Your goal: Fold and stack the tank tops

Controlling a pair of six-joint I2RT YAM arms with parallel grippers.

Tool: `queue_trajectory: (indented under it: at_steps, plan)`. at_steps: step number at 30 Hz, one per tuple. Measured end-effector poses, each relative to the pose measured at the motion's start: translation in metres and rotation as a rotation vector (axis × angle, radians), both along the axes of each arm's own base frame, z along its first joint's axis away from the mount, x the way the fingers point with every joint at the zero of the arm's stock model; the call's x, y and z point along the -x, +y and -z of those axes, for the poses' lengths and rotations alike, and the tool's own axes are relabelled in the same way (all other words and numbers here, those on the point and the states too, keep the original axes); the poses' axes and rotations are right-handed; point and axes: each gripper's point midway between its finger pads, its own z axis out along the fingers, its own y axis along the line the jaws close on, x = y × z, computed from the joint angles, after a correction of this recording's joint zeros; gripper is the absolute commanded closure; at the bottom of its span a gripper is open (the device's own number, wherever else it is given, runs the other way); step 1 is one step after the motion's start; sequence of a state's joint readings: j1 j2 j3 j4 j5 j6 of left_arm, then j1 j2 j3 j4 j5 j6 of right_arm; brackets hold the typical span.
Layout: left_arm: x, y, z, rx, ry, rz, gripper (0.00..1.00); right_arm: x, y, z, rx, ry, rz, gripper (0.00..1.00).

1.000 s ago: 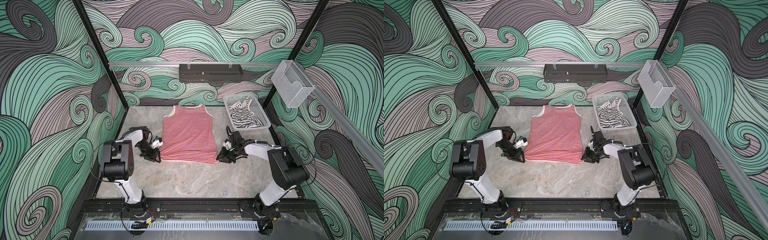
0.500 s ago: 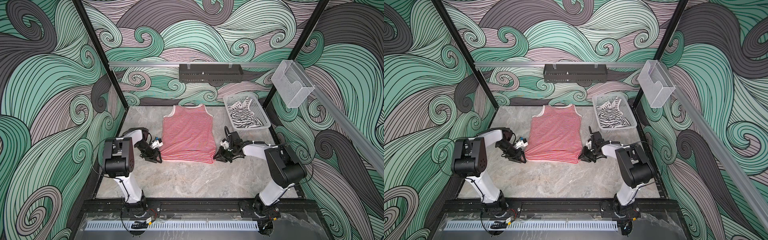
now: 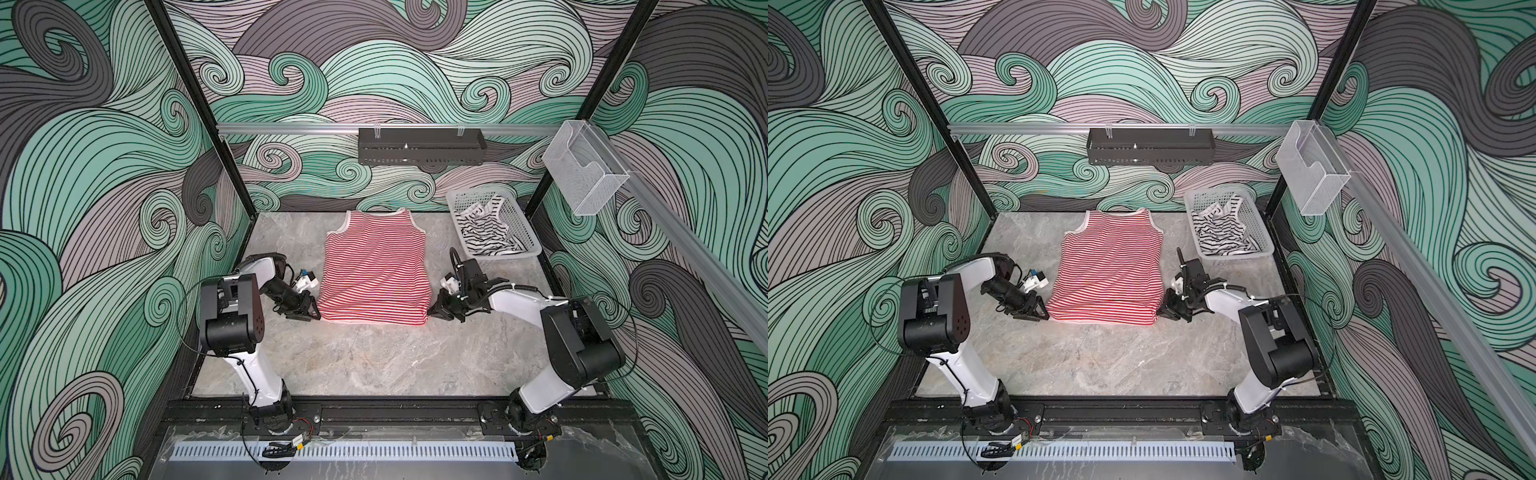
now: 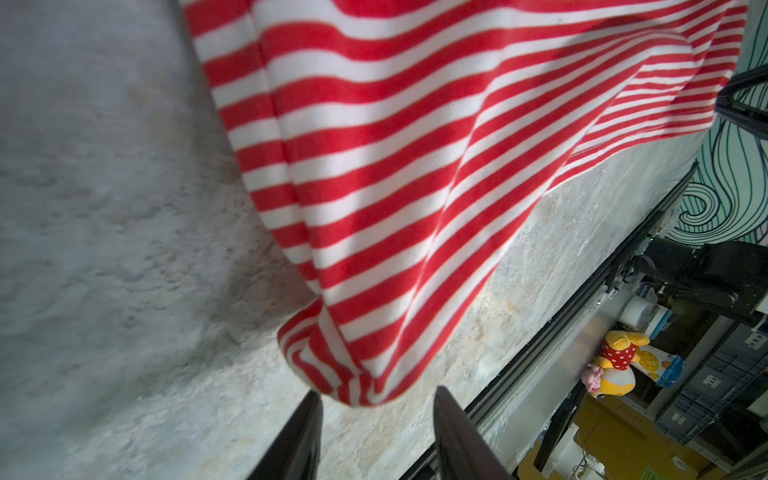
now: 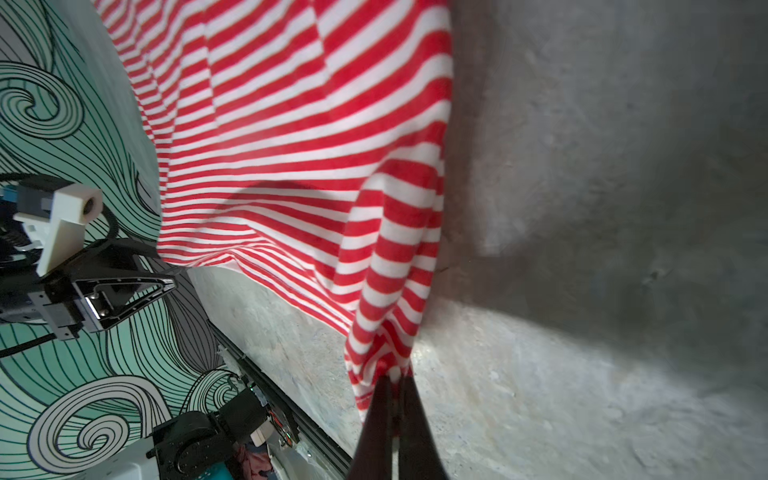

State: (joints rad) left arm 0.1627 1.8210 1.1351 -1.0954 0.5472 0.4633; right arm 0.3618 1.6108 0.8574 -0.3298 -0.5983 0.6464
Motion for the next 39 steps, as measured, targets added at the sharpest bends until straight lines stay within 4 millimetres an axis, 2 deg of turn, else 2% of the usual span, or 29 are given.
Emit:
queue_trajectory:
  at_steps: [3, 6, 13, 17, 20, 23, 31, 39]
  plan:
    - [-0.001, -0.001, 0.003, 0.009, 0.015, -0.008, 0.53, -0.004, 0.005, -0.02, 0.002, -0.045, -0.015, 0.99]
    - [-0.002, 0.001, 0.008, -0.004, 0.032, -0.024, 0.53, -0.003, 0.007, -0.031, 0.003, -0.069, -0.022, 0.99]
    - [-0.016, 0.013, 0.017, -0.088, -0.036, -0.057, 0.53, 0.001, 0.005, -0.029, 0.022, -0.055, -0.022, 1.0]
    - [-0.02, 0.015, 0.009, -0.111, -0.111, -0.066, 0.54, 0.002, 0.006, -0.029, 0.022, -0.054, -0.025, 0.99]
    - [-0.023, 0.015, 0.003, -0.11, -0.144, -0.065, 0.58, 0.002, 0.006, -0.029, 0.022, -0.053, -0.025, 1.0]
    - [-0.022, 0.013, 0.004, -0.098, -0.143, -0.054, 0.63, 0.002, 0.006, -0.027, 0.024, -0.049, -0.026, 1.0]
    - [-0.019, 0.015, 0.008, -0.11, -0.141, -0.026, 0.58, 0.003, 0.006, -0.023, 0.029, -0.037, -0.026, 1.0]
    - [-0.022, 0.02, 0.012, -0.142, -0.149, -0.022, 0.63, 0.003, 0.006, -0.02, 0.032, -0.029, -0.026, 1.0]
